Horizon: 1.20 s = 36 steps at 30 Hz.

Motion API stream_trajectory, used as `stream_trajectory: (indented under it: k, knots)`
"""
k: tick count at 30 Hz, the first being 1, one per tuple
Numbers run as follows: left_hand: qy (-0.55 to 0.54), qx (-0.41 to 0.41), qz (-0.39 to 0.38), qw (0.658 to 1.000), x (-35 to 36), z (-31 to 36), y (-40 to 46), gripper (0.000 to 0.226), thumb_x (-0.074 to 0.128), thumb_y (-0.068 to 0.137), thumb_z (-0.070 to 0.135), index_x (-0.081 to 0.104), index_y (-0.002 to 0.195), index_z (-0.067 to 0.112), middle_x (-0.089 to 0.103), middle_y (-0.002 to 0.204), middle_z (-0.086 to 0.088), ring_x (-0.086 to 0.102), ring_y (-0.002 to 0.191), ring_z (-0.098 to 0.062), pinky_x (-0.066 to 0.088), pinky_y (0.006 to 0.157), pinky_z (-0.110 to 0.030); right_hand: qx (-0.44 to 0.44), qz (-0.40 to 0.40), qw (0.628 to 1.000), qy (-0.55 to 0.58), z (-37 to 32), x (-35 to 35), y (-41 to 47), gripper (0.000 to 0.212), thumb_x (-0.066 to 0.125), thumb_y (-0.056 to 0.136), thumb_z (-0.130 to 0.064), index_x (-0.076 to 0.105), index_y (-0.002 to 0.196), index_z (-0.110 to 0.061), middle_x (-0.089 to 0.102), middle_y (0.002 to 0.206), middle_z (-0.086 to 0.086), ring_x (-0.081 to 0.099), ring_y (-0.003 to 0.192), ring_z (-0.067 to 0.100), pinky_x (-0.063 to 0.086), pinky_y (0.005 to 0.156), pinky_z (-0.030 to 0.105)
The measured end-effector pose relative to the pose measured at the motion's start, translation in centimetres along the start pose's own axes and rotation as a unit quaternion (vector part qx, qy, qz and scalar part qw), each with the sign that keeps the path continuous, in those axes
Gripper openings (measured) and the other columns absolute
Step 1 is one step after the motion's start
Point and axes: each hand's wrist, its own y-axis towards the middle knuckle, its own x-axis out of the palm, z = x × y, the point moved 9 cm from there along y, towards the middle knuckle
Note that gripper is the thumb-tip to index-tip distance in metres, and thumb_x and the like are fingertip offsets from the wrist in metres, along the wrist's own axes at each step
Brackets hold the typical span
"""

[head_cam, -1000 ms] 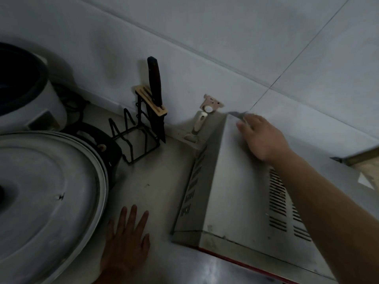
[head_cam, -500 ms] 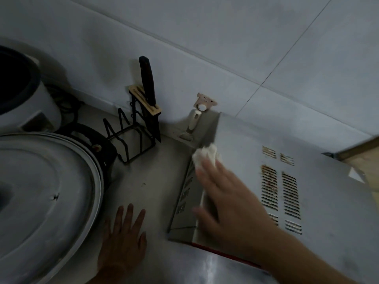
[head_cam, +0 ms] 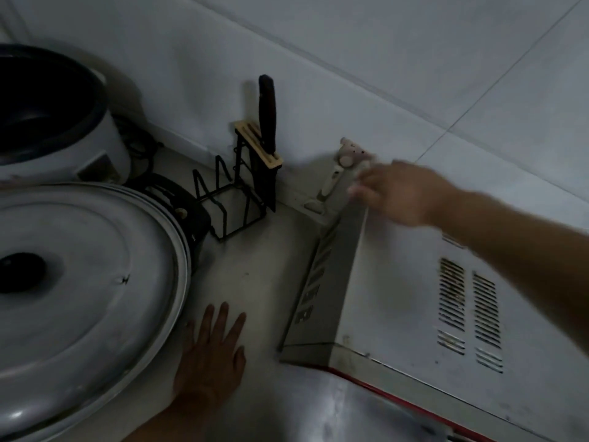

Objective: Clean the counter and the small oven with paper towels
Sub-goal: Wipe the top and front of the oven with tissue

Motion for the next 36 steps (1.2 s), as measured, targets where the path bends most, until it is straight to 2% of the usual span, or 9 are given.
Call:
stream_trajectory:
  k: [4, 8, 11, 16, 19, 26, 30, 33, 36]
  knots:
    - [-0.005, -0.003, 0.009, 1.000, -0.1, 0.2, -0.2, 0.068, 0.042, 0.083, 0.047, 0.046, 0.149, 0.030, 0.034, 0.160, -0.008, 0.028, 0.148, -0.033, 0.023, 0.112, -0.061, 0.031, -0.095, 0.994, -0.050, 1.5, -0.3, 3.2, 0.065, 0.020, 0.097, -0.066, 0.063, 0.119, -0.023, 0.062, 0.125, 0.012, 0.055, 0.116, 0.031, 0.040, 0.096, 0.039]
    - [-0.014, 0.001, 0.017, 1.000, -0.3, 0.0, -0.1, 0.067, 0.039, 0.086, 0.047, 0.045, 0.150, 0.030, 0.032, 0.161, -0.008, 0.025, 0.150, -0.033, 0.023, 0.114, -0.062, -0.061, -0.097, 0.986, -0.118, -2.0, 1.0, 1.8, 0.088, -0.002, 0.081, -0.083, 0.065, 0.083, -0.026, 0.067, 0.099, 0.002, 0.060, 0.095, 0.023, 0.050, 0.086, 0.041]
    - [-0.020, -0.001, 0.020, 1.000, -0.2, 0.1, -0.2, 0.067, 0.038, 0.086, 0.046, 0.044, 0.151, 0.030, 0.032, 0.161, -0.008, 0.024, 0.150, -0.032, 0.021, 0.115, -0.061, -0.147, -0.137, 0.972, -0.119, -7.4, 3.1, -2.4, 0.097, -0.009, 0.076, -0.086, 0.065, 0.090, -0.026, 0.064, 0.087, -0.003, 0.060, 0.084, 0.017, 0.053, 0.080, 0.043]
    - [-0.027, -0.003, 0.026, 0.999, -0.5, -0.2, -0.2, 0.068, 0.038, 0.085, 0.046, 0.044, 0.151, 0.031, 0.031, 0.162, -0.007, 0.023, 0.151, -0.031, 0.018, 0.117, -0.060, -0.293, -0.188, 0.935, -0.061, -18.0, 4.1, -12.2, 0.093, -0.001, 0.084, -0.082, 0.065, 0.108, -0.021, 0.064, 0.107, 0.004, 0.060, 0.095, 0.024, 0.051, 0.087, 0.044]
    - [-0.026, -0.007, 0.021, 0.999, -0.6, -0.3, -0.3, 0.068, 0.038, 0.086, 0.047, 0.041, 0.152, 0.032, 0.029, 0.163, -0.006, 0.021, 0.152, -0.030, 0.018, 0.117, -0.059, -0.318, -0.208, 0.924, -0.034, -19.3, 4.0, -13.0, 0.080, 0.005, 0.091, -0.076, 0.062, 0.109, -0.023, 0.063, 0.099, 0.001, 0.058, 0.087, 0.020, 0.051, 0.084, 0.042]
    - [-0.029, -0.005, 0.028, 0.999, -0.6, -0.2, -0.3, 0.067, 0.039, 0.087, 0.045, 0.040, 0.152, 0.032, 0.027, 0.163, -0.006, 0.019, 0.152, -0.029, 0.020, 0.118, -0.059, -0.218, -0.173, 0.954, -0.106, -10.2, 4.7, -3.2, 0.101, -0.017, 0.075, -0.083, 0.065, 0.106, -0.032, 0.065, 0.100, -0.007, 0.059, 0.089, 0.013, 0.052, 0.084, 0.038]
    - [-0.022, -0.003, 0.036, 0.999, -0.5, -0.2, -0.2, 0.067, 0.040, 0.087, 0.045, 0.041, 0.152, 0.031, 0.029, 0.163, -0.007, 0.020, 0.152, -0.030, 0.018, 0.119, -0.059, -0.142, -0.192, 0.949, -0.204, -5.1, 3.3, 3.0, 0.095, -0.005, 0.081, -0.077, 0.067, 0.112, -0.024, 0.066, 0.102, 0.001, 0.054, 0.090, 0.020, 0.043, 0.086, 0.034]
    - [-0.017, -0.006, 0.035, 0.999, -0.4, -0.2, 0.0, 0.067, 0.040, 0.087, 0.046, 0.041, 0.152, 0.031, 0.029, 0.163, -0.007, 0.019, 0.152, -0.029, 0.019, 0.118, -0.059, -0.024, -0.250, 0.948, -0.197, -1.9, 3.7, 5.8, 0.104, 0.002, 0.076, -0.084, 0.064, 0.121, -0.015, 0.062, 0.108, 0.008, 0.053, 0.101, 0.027, 0.040, 0.098, 0.042]
    - [-0.019, -0.003, 0.034, 0.999, -0.5, -0.1, -0.2, 0.067, 0.040, 0.088, 0.046, 0.039, 0.153, 0.031, 0.027, 0.163, -0.006, 0.018, 0.153, -0.029, 0.019, 0.118, -0.059, -0.043, -0.245, 0.947, -0.205, -3.5, 3.5, 5.3, 0.060, 0.022, 0.102, -0.058, 0.051, 0.139, -0.022, 0.058, 0.124, 0.005, 0.052, 0.115, 0.026, 0.037, 0.102, 0.037]
